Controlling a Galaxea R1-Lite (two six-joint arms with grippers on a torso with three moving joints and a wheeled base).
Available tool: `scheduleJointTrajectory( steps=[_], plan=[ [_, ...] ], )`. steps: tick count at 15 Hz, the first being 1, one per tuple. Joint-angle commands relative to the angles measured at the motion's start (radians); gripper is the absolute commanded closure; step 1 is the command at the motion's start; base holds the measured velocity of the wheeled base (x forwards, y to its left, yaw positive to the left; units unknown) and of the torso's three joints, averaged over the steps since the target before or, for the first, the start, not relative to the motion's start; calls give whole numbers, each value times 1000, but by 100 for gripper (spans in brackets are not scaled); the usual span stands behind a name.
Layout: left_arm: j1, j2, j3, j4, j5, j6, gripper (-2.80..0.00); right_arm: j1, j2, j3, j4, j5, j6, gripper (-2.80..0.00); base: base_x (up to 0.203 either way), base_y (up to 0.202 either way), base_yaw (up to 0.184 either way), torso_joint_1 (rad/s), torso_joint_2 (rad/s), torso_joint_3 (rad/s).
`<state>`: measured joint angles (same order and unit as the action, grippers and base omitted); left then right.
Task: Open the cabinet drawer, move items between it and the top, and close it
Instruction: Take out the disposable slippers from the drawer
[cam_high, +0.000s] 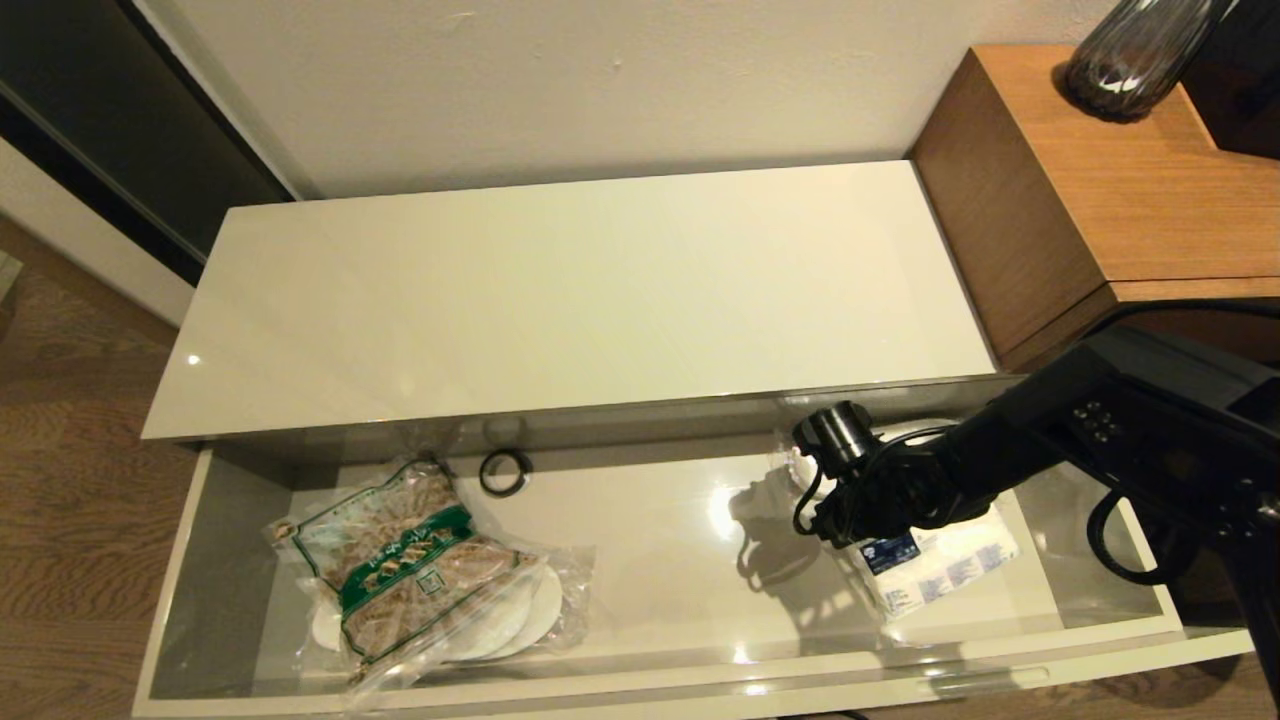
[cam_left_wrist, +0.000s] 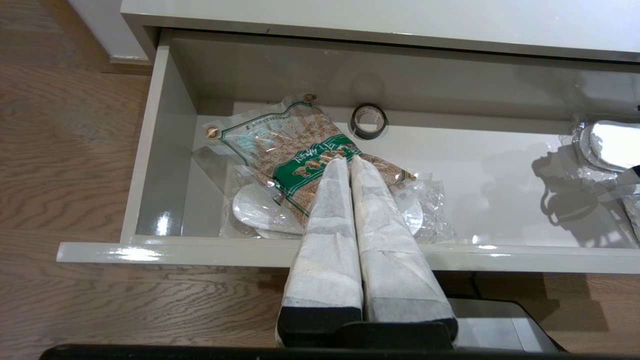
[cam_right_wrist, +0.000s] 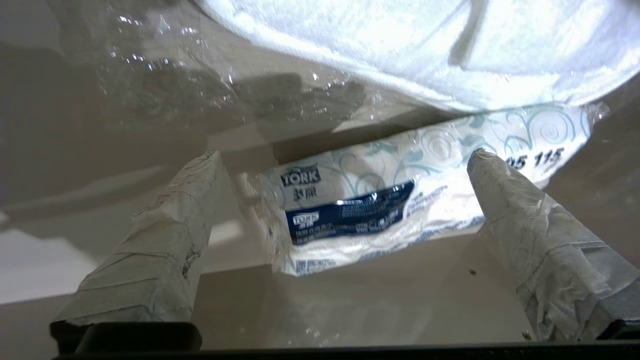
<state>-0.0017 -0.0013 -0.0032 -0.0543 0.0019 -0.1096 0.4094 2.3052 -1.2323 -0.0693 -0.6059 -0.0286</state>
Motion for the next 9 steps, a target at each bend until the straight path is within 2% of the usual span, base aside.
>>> scheduleJointTrajectory(
  steps=[1, 6, 9],
  plan=[
    [0, 1, 0, -1, 1, -1, 0, 2, 22, 8, -40, -3, -22, -280, 0, 0, 0, 0, 0, 0],
    [0, 1, 0, -1, 0, -1, 0, 2, 36, 80, -247, -4, -113, -280, 0, 0, 0, 0, 0, 0],
    [0, 1, 0, -1, 1, -1, 0, -6, 67, 136, -462, 4, -237, -280, 0, 0, 0, 0, 0, 0]
  ],
)
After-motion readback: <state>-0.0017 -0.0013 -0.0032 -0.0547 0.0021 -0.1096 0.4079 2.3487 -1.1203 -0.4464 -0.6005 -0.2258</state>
